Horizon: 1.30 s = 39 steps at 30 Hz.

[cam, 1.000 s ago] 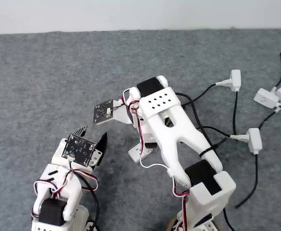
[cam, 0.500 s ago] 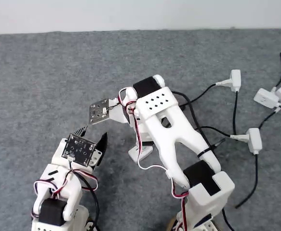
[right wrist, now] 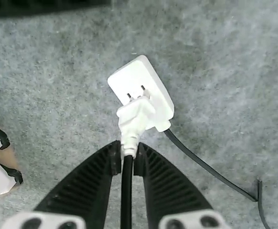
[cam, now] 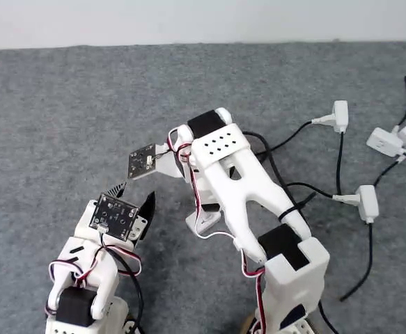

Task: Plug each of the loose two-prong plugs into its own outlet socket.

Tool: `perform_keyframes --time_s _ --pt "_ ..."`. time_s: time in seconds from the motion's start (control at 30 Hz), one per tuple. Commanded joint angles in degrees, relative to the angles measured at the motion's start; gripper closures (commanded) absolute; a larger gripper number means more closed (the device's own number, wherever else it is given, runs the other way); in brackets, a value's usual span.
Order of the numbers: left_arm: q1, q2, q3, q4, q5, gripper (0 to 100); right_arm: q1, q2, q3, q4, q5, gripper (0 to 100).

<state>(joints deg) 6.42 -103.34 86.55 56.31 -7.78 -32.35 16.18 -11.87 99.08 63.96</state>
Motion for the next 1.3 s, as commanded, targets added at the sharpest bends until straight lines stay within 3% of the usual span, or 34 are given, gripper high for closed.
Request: perform_keyframes --time_s 0.0,1.27 --pt "-0.53 -0.44 -1.63 -0.18 0.35 80 -0.92 -0.4 -3.16 -0.4 0.26 99.1" --pt "-0.53 -0.44 -1.54 -0.18 0.35 80 -3.56 9.1 -0.7 -4.09 -1.23 99.1"
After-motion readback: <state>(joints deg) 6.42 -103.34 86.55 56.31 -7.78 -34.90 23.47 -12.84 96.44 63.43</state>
